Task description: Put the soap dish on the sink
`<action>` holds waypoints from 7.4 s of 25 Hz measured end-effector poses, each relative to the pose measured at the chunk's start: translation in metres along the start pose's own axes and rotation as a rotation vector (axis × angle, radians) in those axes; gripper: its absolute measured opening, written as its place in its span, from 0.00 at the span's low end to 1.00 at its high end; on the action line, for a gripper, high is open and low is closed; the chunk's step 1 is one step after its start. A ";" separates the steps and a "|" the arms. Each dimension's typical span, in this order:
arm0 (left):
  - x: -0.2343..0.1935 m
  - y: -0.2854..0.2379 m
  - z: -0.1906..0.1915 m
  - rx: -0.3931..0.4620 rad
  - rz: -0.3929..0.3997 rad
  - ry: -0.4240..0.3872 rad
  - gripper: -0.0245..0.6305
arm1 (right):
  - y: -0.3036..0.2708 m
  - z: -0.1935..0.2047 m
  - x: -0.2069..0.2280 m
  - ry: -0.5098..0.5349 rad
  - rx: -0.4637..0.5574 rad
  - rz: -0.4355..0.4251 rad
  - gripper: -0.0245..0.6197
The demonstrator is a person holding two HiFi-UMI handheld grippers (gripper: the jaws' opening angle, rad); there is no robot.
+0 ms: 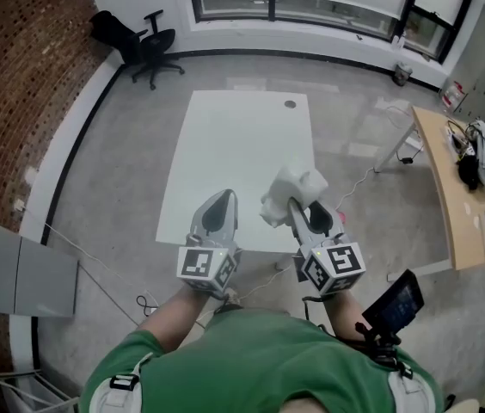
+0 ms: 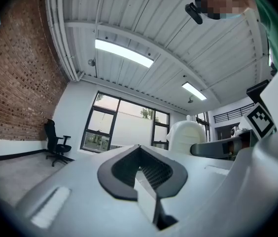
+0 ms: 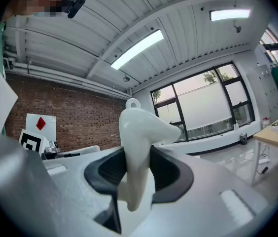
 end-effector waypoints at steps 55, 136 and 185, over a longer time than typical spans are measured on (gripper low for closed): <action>-0.152 -0.073 0.100 -0.346 -0.026 0.075 0.05 | -0.206 0.134 0.005 -0.115 -0.426 -0.003 0.25; -0.152 -0.082 0.116 -0.319 0.114 0.161 0.05 | -0.191 0.118 -0.001 0.104 -0.348 0.184 0.21; 0.011 0.047 0.034 -0.126 0.137 0.077 0.05 | 0.039 0.045 -0.061 0.117 -0.109 0.077 0.04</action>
Point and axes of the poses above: the fingertips, and each gripper's own axes: y backward along the fingers, x to its right, z out of its underside, the point moved 7 cm from there along y, backward along the fingers, and after that the axes turned 15 degrees about z, right-handed, at the moved point
